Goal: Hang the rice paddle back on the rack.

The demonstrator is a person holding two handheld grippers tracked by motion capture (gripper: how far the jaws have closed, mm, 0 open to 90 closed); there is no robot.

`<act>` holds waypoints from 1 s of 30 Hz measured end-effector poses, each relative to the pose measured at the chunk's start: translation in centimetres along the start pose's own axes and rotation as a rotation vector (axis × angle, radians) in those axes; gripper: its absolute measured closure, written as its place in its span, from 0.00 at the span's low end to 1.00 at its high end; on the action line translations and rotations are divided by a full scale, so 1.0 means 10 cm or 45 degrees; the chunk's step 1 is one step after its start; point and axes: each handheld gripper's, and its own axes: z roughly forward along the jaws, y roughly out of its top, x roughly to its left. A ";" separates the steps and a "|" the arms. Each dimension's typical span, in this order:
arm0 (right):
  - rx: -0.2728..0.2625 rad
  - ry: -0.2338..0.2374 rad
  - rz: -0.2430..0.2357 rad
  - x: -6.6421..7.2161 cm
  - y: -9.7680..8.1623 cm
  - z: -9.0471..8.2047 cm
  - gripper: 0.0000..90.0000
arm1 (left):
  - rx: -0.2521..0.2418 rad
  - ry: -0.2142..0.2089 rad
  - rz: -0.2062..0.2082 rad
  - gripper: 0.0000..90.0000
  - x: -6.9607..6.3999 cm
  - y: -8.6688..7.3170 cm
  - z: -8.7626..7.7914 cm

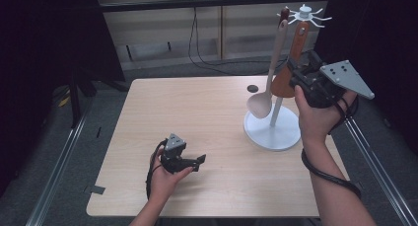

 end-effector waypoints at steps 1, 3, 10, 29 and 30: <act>0.006 0.012 0.005 0.00 -0.01 -0.01 0.46 | -0.003 -0.001 -0.001 0.12 0.00 0.00 0.00; 0.002 0.026 0.009 0.01 -0.02 -0.02 0.44 | -0.015 -0.004 -0.013 0.12 -0.01 0.00 0.00; -0.001 0.058 0.021 0.03 -0.05 -0.06 0.40 | -0.022 -0.001 -0.024 0.11 -0.01 0.00 0.00; 0.023 0.170 -0.004 0.11 -0.17 -0.12 0.30 | -0.029 0.007 -0.024 0.11 -0.03 0.02 -0.02; 0.025 0.173 -0.009 0.11 -0.17 -0.12 0.30 | -0.032 0.001 -0.025 0.11 -0.03 0.02 -0.02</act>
